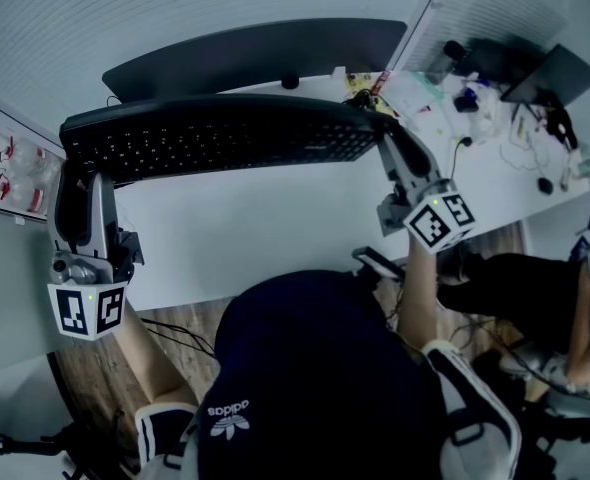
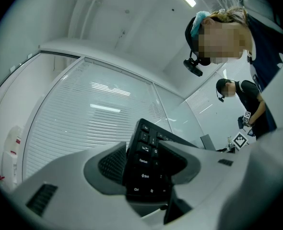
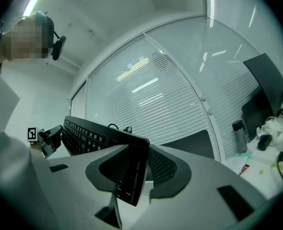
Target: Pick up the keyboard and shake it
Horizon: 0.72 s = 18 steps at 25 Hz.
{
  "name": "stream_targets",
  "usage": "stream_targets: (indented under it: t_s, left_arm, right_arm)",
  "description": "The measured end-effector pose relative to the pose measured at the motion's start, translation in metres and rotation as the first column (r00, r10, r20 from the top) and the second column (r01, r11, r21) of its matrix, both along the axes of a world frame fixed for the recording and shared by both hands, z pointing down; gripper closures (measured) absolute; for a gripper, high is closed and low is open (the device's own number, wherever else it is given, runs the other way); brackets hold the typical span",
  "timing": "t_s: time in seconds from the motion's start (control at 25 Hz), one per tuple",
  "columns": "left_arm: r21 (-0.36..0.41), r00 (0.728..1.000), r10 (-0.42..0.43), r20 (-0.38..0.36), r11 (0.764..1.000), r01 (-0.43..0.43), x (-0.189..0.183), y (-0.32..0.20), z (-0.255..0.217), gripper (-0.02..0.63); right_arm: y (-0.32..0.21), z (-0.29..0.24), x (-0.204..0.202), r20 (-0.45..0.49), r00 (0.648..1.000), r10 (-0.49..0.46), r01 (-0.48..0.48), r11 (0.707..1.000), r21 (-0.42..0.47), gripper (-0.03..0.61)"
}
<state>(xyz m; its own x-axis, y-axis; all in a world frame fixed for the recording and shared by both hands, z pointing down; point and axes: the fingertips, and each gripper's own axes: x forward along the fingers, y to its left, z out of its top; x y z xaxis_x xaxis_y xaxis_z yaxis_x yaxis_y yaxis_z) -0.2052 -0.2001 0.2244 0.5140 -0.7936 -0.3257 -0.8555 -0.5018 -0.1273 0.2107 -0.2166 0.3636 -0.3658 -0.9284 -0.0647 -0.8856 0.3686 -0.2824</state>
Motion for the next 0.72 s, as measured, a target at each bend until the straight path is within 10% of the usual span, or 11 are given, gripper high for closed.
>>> stream_targets:
  t_s: [0.72]
  left_arm:
    - [-0.013,1.0,-0.01,0.009,1.0,0.01,0.0012,0.0018,0.0029,0.411]
  right_arm:
    - [-0.001,0.0021,0.0028,0.009,1.0,0.003,-0.002,1.0,-0.009,0.456]
